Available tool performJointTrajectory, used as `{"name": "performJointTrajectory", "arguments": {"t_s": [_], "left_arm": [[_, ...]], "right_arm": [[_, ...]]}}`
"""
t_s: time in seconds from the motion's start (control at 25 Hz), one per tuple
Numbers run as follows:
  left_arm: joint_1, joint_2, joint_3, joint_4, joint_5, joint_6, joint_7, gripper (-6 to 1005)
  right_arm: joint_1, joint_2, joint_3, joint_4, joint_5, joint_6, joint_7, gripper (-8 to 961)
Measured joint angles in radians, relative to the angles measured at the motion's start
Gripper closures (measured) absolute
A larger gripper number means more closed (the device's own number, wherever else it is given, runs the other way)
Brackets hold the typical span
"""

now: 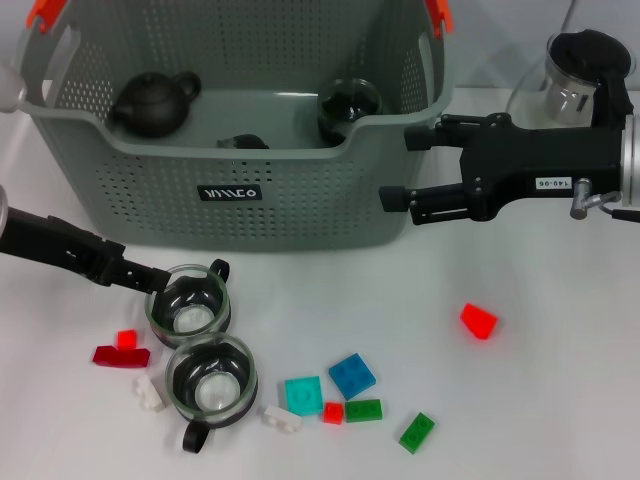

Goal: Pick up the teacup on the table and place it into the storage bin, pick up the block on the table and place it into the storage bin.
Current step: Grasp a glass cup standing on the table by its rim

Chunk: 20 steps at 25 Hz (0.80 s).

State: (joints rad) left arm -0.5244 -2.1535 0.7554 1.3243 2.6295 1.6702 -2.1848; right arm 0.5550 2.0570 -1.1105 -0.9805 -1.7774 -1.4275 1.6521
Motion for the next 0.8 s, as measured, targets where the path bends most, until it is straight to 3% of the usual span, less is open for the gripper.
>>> {"name": "performJointTrajectory", "arguments": {"t_s": [0.8], "left_arm": [[-0.017,-0.006,0.031,-0.148,0.02,-0.124,-0.062,173]], "right_arm": [[0.009,0.0,0.0,0.005,-0.028,0.002,-0.001,25]]}}
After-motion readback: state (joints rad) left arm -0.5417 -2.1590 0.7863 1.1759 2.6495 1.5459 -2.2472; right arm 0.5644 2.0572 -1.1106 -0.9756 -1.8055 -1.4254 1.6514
